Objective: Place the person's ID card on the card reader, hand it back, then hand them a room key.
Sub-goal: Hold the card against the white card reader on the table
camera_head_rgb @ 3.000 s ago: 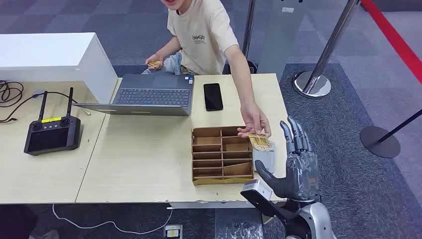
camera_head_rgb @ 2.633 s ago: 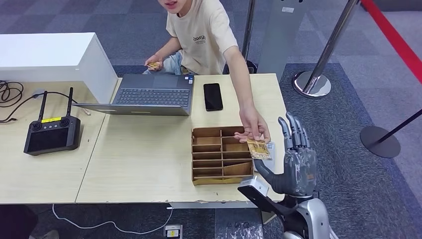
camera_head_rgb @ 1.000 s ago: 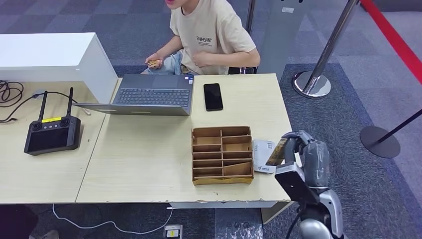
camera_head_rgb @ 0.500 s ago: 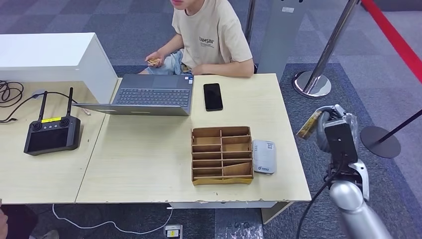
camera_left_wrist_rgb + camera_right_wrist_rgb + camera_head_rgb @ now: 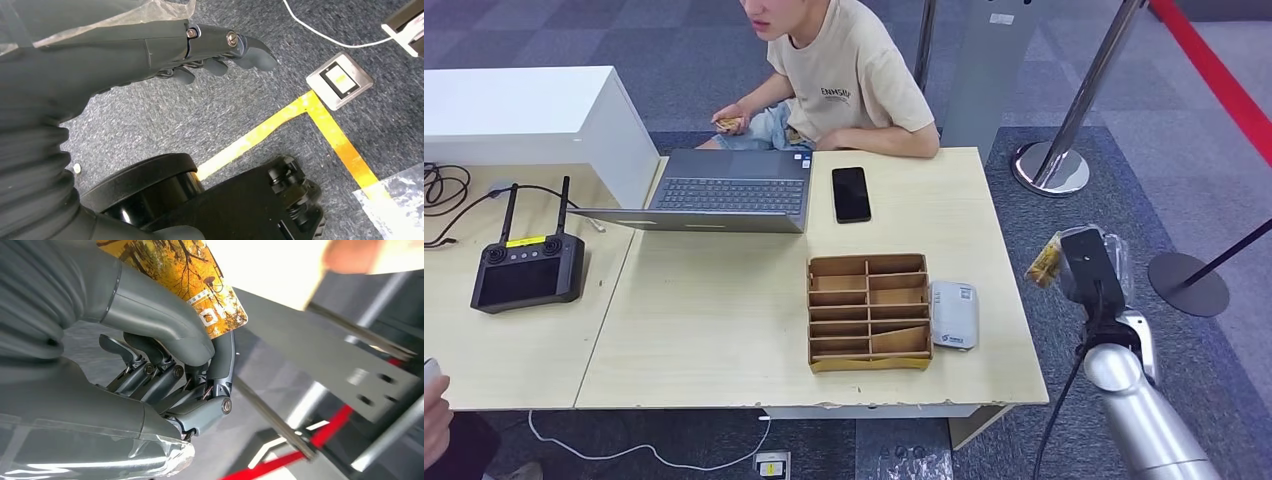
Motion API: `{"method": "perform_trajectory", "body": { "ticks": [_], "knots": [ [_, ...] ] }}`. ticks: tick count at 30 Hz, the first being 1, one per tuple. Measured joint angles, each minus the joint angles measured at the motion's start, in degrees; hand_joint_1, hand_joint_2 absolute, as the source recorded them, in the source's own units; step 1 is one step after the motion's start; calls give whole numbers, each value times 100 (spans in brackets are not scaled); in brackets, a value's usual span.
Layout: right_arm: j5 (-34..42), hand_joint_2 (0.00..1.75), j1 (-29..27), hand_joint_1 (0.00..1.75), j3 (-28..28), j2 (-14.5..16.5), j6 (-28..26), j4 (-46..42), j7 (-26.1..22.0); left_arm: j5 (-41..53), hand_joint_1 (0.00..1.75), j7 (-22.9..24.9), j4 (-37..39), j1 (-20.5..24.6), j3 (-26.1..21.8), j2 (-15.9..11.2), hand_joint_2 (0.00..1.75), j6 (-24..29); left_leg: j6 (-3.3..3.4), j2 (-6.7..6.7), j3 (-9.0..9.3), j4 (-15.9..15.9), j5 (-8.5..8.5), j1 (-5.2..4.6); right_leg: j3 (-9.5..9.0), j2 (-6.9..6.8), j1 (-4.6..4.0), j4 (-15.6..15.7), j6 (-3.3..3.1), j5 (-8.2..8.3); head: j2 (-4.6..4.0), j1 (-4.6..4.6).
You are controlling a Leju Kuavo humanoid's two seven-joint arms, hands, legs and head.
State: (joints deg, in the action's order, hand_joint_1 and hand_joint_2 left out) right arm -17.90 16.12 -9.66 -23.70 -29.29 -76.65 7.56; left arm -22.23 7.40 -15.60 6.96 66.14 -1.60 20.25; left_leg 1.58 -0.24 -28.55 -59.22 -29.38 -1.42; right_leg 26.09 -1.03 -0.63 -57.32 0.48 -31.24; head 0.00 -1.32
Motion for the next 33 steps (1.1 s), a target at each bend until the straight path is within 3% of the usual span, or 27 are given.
{"method": "perform_trajectory", "body": {
  "ticks": [9,33],
  "knots": [
    [62,175,281,175,-192,150,72,725,-20,16,0,-1,-23,7,36,2,175,-1,0,0,-1,0,0,-1,-1,0,0,-2,0,0,0,-1],
    [-51,175,925,175,-1102,811,95,1567,-125,60,0,-24,-44,15,46,4,175,-36,-2,-2,2,1,2,1,-1,-1,-1,-5,0,0,0,0]
  ]
}}
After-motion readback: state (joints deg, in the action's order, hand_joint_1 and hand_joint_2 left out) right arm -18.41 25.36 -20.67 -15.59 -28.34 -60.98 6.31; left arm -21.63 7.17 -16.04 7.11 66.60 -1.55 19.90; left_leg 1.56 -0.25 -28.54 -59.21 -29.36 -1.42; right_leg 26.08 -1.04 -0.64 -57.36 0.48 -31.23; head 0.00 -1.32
